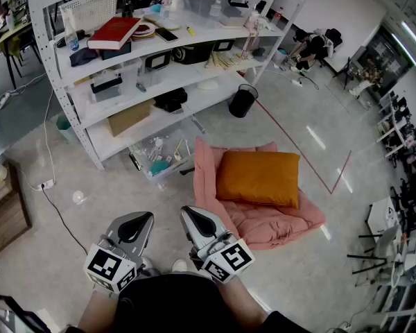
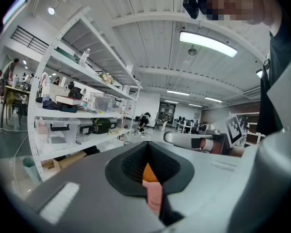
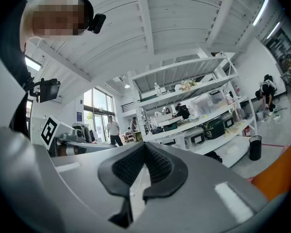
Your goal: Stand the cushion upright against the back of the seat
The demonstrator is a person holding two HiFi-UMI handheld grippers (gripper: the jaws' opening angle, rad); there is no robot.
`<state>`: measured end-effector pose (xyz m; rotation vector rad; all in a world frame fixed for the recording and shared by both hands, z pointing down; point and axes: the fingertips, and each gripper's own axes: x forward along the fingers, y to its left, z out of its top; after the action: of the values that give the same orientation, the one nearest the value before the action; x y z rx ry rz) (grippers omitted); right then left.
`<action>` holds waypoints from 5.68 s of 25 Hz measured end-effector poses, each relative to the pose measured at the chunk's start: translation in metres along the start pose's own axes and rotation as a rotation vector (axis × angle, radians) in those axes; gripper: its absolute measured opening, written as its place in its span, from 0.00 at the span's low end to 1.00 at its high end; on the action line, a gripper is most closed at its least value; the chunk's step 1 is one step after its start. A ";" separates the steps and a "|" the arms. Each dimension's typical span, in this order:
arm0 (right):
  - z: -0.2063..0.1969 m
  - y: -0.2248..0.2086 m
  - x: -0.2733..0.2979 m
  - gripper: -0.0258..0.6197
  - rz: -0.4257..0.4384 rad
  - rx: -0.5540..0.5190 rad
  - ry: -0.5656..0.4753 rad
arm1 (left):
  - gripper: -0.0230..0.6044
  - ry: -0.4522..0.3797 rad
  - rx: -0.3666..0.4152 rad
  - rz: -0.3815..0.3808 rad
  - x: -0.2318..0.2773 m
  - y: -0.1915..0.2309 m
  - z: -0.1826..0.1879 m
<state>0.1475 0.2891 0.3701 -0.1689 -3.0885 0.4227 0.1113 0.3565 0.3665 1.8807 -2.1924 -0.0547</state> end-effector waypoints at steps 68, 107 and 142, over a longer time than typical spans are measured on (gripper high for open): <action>0.041 -0.354 0.265 0.05 -0.057 0.180 0.025 | 0.07 0.152 -0.012 0.064 0.327 0.276 0.058; 0.045 -0.425 -0.132 0.18 -1.273 0.140 -0.194 | 0.16 0.299 0.186 -0.774 0.450 0.096 0.026; -0.197 -0.578 -0.412 0.60 -1.580 0.572 0.316 | 0.23 0.574 0.247 -0.731 0.501 0.010 -0.080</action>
<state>0.5038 -0.2568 0.7128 1.7342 -1.7718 0.8818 0.0514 -0.1204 0.5290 2.3516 -1.1183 0.5665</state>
